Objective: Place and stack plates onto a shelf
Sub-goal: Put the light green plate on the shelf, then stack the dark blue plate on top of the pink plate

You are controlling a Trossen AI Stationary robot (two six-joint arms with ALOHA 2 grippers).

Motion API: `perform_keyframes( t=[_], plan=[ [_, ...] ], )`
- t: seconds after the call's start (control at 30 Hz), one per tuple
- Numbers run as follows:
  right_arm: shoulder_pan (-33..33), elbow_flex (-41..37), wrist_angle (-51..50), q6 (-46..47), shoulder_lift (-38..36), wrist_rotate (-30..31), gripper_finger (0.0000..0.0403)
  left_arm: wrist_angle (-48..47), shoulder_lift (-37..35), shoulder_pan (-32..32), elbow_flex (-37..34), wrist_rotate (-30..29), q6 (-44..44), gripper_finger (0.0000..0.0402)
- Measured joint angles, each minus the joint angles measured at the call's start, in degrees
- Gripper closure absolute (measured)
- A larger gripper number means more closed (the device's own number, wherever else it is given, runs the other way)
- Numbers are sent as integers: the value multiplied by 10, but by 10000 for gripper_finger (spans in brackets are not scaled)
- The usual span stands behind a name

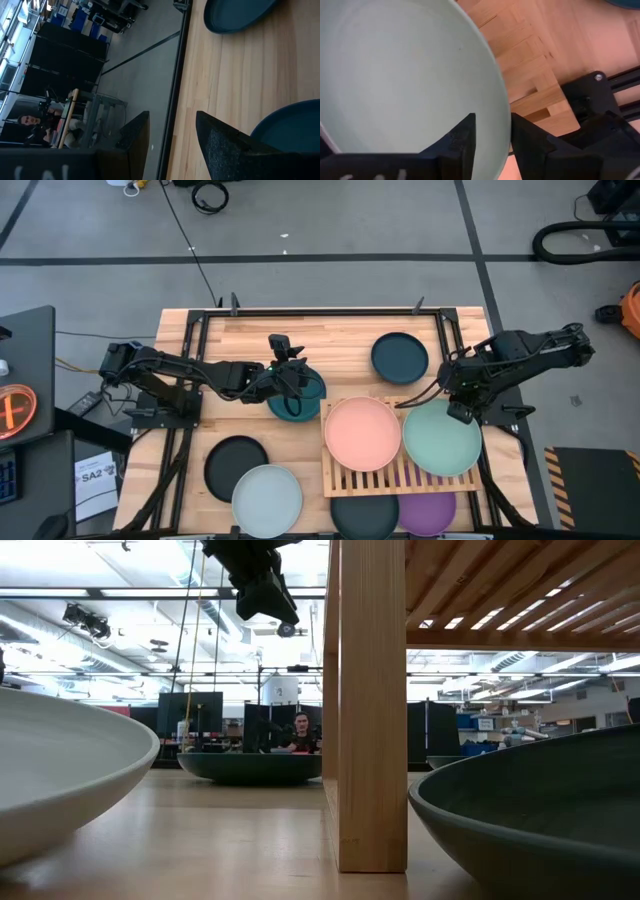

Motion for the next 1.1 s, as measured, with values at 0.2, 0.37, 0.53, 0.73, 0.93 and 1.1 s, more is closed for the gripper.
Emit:
perform_keyframes(
  t=[0.2, 0.37, 0.53, 0.73, 0.93, 1.1],
  plan=[
    [0, 0, 0, 0, 0, 7, 256, 0, 0, 0, 0, 0, 0, 235],
    [0, 0, 0, -20, 0, 52, 246, 0, 0, 0, 0, 0, 0, 235],
    [0, 0, 0, -72, 0, 116, 245, 0, 0, 0, 0, 0, 0, 235],
    [0, 0, 2, -109, 0, 141, 245, 0, 0, 0, 0, 0, 0, 235],
    [-5, 0, 32, -112, 0, 144, 245, 0, 0, 0, 0, 0, 0, 235],
    [-17, 0, 56, -142, 0, 143, 245, 0, -1, 0, 0, 0, 0, 235]
  ],
)
